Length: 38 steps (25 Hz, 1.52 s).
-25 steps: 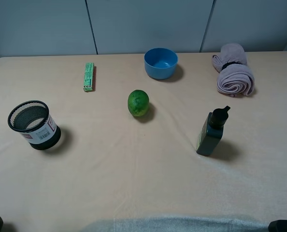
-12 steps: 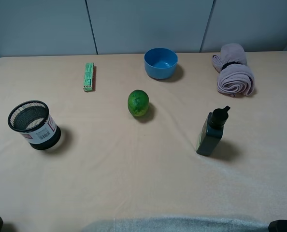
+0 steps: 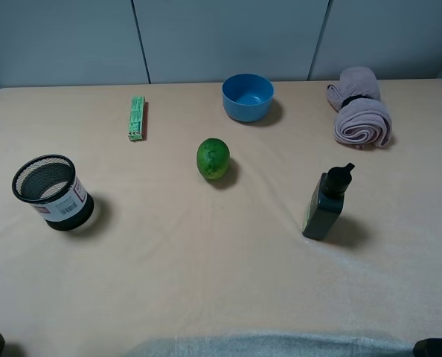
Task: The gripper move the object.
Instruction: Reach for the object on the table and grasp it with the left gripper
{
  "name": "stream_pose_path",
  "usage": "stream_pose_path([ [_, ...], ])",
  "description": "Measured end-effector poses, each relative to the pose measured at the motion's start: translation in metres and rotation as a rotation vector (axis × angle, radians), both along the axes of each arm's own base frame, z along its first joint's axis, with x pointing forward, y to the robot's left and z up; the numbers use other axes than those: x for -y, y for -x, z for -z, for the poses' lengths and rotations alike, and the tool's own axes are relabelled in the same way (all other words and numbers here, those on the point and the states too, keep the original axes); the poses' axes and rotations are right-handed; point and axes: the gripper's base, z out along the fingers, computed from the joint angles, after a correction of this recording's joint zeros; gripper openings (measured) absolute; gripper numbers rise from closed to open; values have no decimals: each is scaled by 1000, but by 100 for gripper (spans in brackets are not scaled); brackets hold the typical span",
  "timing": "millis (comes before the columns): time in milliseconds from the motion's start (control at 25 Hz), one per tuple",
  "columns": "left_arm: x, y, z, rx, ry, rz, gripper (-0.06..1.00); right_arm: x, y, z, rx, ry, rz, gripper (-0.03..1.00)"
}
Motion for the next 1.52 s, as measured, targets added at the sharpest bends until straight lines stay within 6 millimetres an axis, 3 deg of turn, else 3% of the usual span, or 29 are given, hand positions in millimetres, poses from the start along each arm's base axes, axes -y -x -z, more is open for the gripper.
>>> stream_pose_path([
  [360,-3,-28,-24,-109,16,-5,99,0,0,0,0,-2,-1,69],
  [920,-15,-121,-53,-336,34,-3,97,0,0,0,0,-2,-1,69],
  [1240,-21,-177,-51,-452,48,-6,97,0,0,0,0,-2,-1,69],
  [1520,-23,-212,-39,-507,52,3,97,0,0,0,0,-2,-1,69],
])
